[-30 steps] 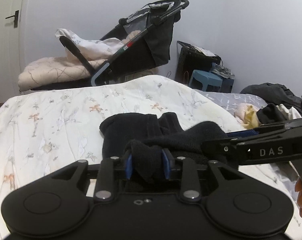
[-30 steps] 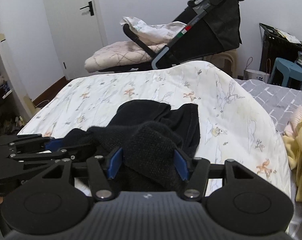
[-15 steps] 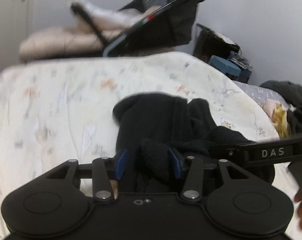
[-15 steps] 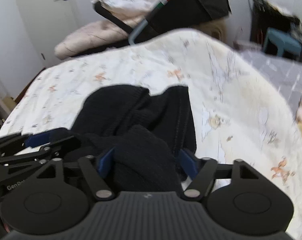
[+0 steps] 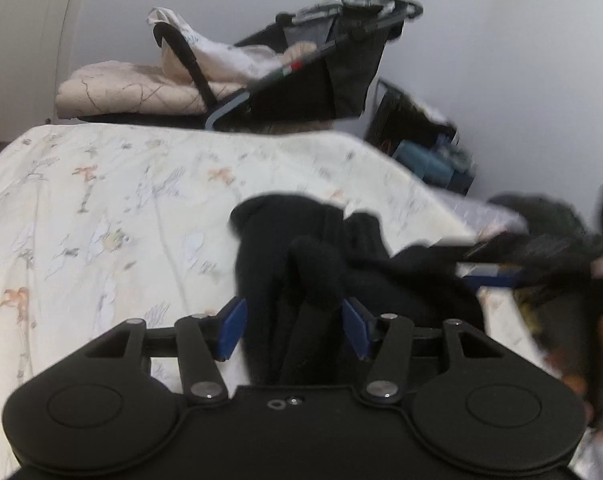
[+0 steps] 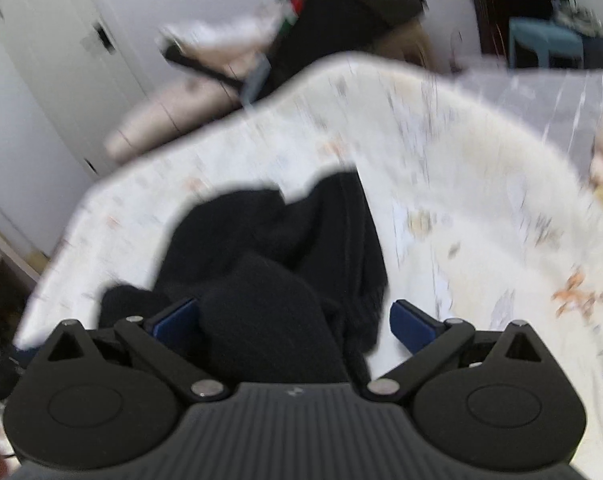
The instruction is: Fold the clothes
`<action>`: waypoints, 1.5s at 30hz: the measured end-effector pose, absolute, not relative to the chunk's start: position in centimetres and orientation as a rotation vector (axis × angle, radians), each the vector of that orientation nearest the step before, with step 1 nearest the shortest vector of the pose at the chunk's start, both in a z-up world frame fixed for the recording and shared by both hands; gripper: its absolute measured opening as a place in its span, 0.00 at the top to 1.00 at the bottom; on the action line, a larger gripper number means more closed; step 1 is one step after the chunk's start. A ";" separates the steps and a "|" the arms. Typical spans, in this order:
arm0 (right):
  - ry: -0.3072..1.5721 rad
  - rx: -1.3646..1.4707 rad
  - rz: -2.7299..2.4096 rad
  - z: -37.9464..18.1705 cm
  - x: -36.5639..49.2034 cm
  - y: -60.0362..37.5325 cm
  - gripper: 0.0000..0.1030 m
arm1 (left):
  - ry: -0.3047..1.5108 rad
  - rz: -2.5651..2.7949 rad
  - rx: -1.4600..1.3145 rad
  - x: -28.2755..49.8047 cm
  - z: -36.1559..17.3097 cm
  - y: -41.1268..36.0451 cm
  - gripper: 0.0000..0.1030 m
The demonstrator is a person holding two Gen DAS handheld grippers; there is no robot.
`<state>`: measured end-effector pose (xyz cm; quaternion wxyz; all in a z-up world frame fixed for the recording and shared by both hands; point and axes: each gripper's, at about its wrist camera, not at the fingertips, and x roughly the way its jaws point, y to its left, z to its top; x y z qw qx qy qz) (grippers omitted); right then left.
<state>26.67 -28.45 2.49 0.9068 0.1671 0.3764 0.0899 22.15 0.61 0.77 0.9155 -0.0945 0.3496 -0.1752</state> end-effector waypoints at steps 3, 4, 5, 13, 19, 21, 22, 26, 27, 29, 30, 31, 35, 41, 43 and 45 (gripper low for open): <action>0.787 0.334 0.183 3.5 24.4 -29.4 0.00 | 0.771 -0.332 -0.202 23.0 -0.6 0.0 0.47; 0.799 0.335 0.186 3.3 24.3 -29.4 0.00 | 0.788 -0.322 -0.216 23.4 -1.0 -0.1 0.46; 0.811 0.331 0.189 3.2 24.3 -29.3 0.00 | 0.806 -0.311 -0.242 23.8 -1.4 -0.1 0.46; 1.044 0.718 0.203 -4.5 28.1 -31.0 0.00 | 1.006 -0.297 -0.556 26.8 -4.0 2.3 0.46; 1.091 0.850 0.241 -4.7 26.9 -32.2 0.10 | 1.072 -0.408 -0.699 26.5 -4.6 4.4 0.56; 1.083 0.916 0.262 -4.8 25.8 -32.8 0.15 | 1.060 -0.438 -0.727 25.3 -4.6 5.0 0.63; 1.080 0.947 0.273 -4.9 25.2 -33.0 0.18 | 1.064 -0.452 -0.730 24.7 -4.5 5.1 0.65; 1.096 0.996 0.367 -4.3 22.5 -32.0 0.36 | 1.066 -0.501 -0.687 21.9 -3.5 4.8 0.70; 1.107 0.954 0.386 -3.7 21.6 -31.1 0.39 | 1.060 -0.508 -0.672 21.1 -3.0 4.7 0.72; 1.103 0.921 0.407 -2.9 20.6 -30.0 0.39 | 1.051 -0.500 -0.660 20.3 -2.6 4.9 0.76; 1.096 0.889 0.402 -2.4 20.3 -29.5 0.39 | 1.050 -0.498 -0.662 20.2 -2.6 5.0 0.77; 1.088 0.857 0.396 -1.9 20.0 -29.1 0.37 | 1.052 -0.495 -0.670 20.3 -2.7 5.1 0.78; 1.017 0.656 0.338 0.9 18.5 -28.7 0.36 | 1.005 -0.474 -0.608 20.1 -2.3 5.1 0.78; 0.863 0.308 0.310 5.0 17.8 -29.3 0.23 | 0.739 -0.442 -0.431 17.4 2.2 3.3 0.71; 0.837 0.269 0.390 5.5 20.6 -28.0 0.24 | 0.697 -0.482 -0.393 17.7 3.2 1.9 0.71; 0.848 0.273 0.447 5.4 22.7 -27.1 0.23 | 0.712 -0.521 -0.384 18.7 3.4 0.5 0.71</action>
